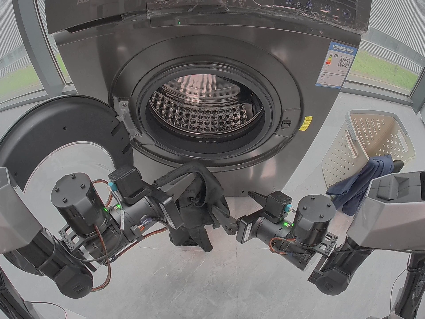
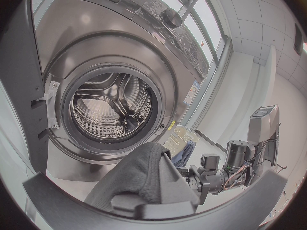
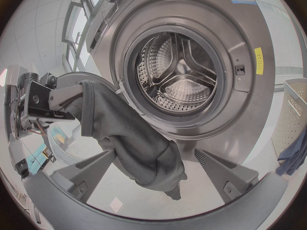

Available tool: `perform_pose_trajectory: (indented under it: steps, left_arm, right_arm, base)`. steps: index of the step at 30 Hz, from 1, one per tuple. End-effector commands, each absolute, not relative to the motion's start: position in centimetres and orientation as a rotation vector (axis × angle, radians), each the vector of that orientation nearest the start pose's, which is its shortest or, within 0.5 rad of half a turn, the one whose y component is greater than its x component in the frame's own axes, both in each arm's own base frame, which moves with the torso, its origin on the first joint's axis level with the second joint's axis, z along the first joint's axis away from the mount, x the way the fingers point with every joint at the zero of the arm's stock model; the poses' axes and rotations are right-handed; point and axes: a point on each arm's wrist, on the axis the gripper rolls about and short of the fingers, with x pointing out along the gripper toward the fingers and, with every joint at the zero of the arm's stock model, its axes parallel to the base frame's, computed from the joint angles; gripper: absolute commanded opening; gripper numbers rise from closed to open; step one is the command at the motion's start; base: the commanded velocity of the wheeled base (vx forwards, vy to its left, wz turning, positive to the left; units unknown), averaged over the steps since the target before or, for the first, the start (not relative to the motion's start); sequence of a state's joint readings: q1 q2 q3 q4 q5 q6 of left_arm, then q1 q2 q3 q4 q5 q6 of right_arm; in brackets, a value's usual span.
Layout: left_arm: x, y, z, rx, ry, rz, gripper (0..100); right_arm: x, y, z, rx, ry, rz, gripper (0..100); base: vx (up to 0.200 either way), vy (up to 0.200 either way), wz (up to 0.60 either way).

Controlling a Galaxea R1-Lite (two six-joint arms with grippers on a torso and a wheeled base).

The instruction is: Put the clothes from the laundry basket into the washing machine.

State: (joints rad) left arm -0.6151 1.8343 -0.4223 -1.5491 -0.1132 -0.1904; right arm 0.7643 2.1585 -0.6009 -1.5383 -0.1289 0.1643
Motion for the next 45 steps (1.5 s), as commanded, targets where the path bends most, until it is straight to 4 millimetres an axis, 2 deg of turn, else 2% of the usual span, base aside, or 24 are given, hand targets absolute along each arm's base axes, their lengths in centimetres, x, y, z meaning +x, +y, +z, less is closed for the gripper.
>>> perform_pose_trajectory:
  steps: [1, 12, 19, 20, 26, 33, 39, 45]
  left_arm:
    - [22.8, -16.4, 14.3, -0.216, -0.067, -0.739, 0]
    - [22.8, -16.5, 14.3, -0.214, -0.064, -0.741, 0]
    - [22.6, -16.5, 14.3, -0.214, -0.064, -0.744, 0]
    - [22.6, -16.5, 14.2, -0.214, -0.063, -0.744, 0]
    - [22.5, -16.4, 14.4, -0.216, -0.067, -0.743, 0]
    - [22.8, -16.5, 14.3, -0.212, -0.068, -0.743, 0]
    - [22.8, -16.5, 14.3, -0.213, -0.066, -0.741, 0]
    - [22.8, -16.5, 14.2, -0.213, -0.065, -0.743, 0]
  right_arm:
    - [25.7, 24.0, 6.2, 0.139, 0.097, 0.623, 100]
    - [27.3, 24.2, 4.5, 0.133, 0.111, 0.597, 100]
    - [29.9, 24.6, 4.7, 0.156, 0.050, 0.566, 100]
    - [30.9, 24.4, 5.1, 0.168, 0.023, 0.548, 100]
    - [32.4, 22.4, 6.0, 0.177, -0.005, 0.493, 100]
    - [31.3, 22.4, 5.5, 0.158, 0.027, 0.515, 100]
    - [29.8, 24.3, 5.1, 0.148, 0.043, 0.585, 100]
    - [29.7, 25.4, 4.8, 0.151, 0.038, 0.608, 100]
  base:
    - [0.000, 0.000, 0.00]
    - [0.000, 0.000, 0.00]
    - [0.000, 0.000, 0.00]
    - [0.000, 0.000, 0.00]
    - [0.000, 0.000, 0.00]
    - [0.000, 0.000, 0.00]
    - [0.000, 0.000, 0.00]
    - [0.000, 0.000, 0.00]
